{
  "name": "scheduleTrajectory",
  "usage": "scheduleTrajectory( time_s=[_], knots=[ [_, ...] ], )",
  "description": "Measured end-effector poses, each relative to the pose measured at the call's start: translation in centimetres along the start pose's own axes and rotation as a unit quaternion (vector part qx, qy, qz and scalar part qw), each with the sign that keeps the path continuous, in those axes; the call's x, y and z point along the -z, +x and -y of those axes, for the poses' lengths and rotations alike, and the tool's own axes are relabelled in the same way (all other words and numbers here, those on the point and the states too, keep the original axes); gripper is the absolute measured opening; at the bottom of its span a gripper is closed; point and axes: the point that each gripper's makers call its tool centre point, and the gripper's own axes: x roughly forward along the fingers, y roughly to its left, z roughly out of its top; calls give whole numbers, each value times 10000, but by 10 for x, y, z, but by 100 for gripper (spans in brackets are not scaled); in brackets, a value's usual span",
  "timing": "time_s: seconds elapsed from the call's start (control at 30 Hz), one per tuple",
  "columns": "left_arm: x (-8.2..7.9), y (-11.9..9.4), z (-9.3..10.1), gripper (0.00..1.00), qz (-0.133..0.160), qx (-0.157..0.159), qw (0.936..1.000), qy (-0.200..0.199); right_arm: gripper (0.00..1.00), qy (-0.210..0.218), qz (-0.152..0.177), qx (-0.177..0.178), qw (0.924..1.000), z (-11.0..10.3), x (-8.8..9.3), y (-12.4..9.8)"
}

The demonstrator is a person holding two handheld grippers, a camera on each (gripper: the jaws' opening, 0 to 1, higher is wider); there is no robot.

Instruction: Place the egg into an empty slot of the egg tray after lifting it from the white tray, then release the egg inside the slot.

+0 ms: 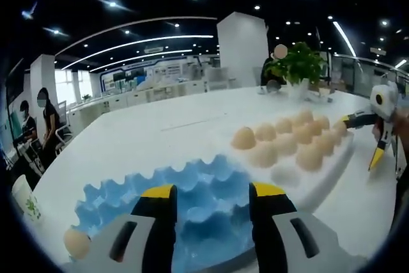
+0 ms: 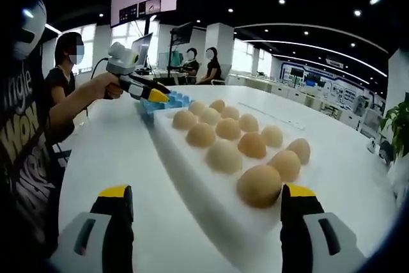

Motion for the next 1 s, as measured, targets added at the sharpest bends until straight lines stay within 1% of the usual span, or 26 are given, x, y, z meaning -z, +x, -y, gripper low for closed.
scheduleTrajectory(
  time_s=[0.07,0.17,0.43,0.63,1.0],
  knots=[
    [0,2,3,46,-11,43,10000,10,100,6,20,3,10000,0,0,0],
    [-2,5,9,46,-6,102,9999,27,100,249,218,-11,9995,2,-4,-2],
    [-8,15,28,46,-13,328,9994,144,100,206,297,-14,9993,0,-4,-2],
    [-13,22,37,46,-3,448,9988,200,100,170,359,-54,9992,-1,-4,-2],
    [-20,32,55,47,0,682,9972,305,100,240,477,-106,9985,-1,-5,-4]
  ],
)
